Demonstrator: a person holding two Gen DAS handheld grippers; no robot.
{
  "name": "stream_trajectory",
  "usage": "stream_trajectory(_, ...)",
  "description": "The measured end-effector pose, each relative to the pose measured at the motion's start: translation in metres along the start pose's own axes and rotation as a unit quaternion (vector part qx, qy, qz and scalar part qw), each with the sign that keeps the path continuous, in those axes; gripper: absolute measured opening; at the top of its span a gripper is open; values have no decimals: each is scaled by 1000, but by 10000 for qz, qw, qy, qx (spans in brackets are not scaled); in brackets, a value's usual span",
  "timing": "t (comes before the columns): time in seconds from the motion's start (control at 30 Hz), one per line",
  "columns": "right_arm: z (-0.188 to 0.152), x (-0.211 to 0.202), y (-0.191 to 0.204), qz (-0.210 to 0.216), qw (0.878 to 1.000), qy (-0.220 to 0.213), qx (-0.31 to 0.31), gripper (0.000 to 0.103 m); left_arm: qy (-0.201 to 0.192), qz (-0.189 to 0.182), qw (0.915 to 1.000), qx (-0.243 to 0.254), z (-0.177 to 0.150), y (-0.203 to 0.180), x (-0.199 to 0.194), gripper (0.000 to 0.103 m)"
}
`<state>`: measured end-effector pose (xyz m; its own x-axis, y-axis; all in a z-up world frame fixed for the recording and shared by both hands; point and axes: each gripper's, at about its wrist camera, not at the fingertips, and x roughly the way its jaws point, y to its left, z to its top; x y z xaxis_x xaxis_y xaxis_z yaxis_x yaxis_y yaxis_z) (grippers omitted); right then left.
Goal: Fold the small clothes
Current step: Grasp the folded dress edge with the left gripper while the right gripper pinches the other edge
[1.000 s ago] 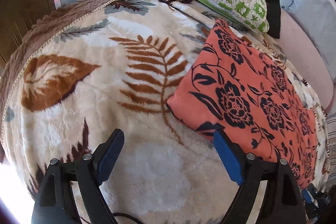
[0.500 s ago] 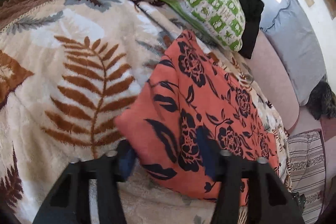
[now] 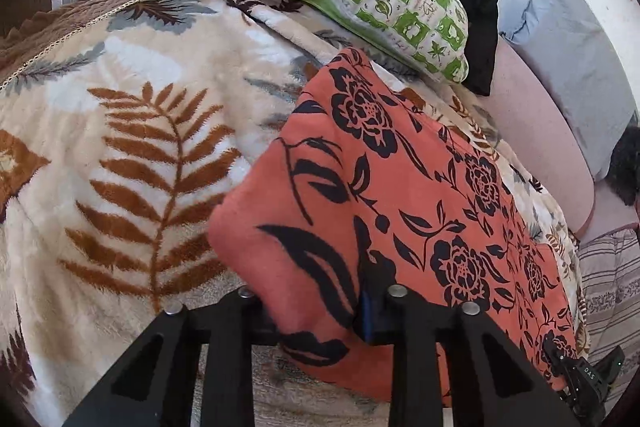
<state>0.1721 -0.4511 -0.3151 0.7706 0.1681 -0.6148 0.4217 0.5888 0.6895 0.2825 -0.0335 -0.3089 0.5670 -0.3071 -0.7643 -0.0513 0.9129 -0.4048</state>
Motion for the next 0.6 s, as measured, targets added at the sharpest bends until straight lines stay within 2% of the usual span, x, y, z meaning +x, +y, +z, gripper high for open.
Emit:
stream_trajectory(0.1, -6, -17, 26, -78, 9976, -361, -586, 18, -240, -113, 9996, 62, 0, -3, -18, 20)
stream_trajectory(0.23, -18, -46, 42, -140, 9924, -693, -1006, 17, -443, -431, 9980, 109, -7, -1, -54, 20)
stream_trajectory(0.33, -32, -68, 33, -154, 9940, -579, -910, 17, -346, -405, 9985, 122, -27, 12, -76, 20)
stream_trajectory(0.4, -41, -74, 23, -235, 9961, -223, -824, 17, -124, -211, 9997, -8, -38, 23, -74, 21)
stream_trajectory(0.47, -53, -68, 12, -629, 9944, 251, -811, 23, 226, 24, 9997, -135, -47, 35, -59, 29)
stream_trajectory(0.5, -59, -64, 5, -850, 9923, 503, -748, 24, 399, 172, 9989, -188, -50, 40, -53, 39)
stream_trajectory(0.53, -61, -64, -2, -948, 9915, 640, -622, 27, 403, 74, 9988, -260, -51, 43, -51, 41)
stream_trajectory(0.57, -61, -70, -7, -930, 9926, 613, -489, 35, 397, -22, 9987, -313, -50, 45, -52, 44)
stream_trajectory(0.6, -58, -80, -10, -944, 9938, 462, -368, 38, 409, -106, 9986, -328, -48, 45, -53, 56)
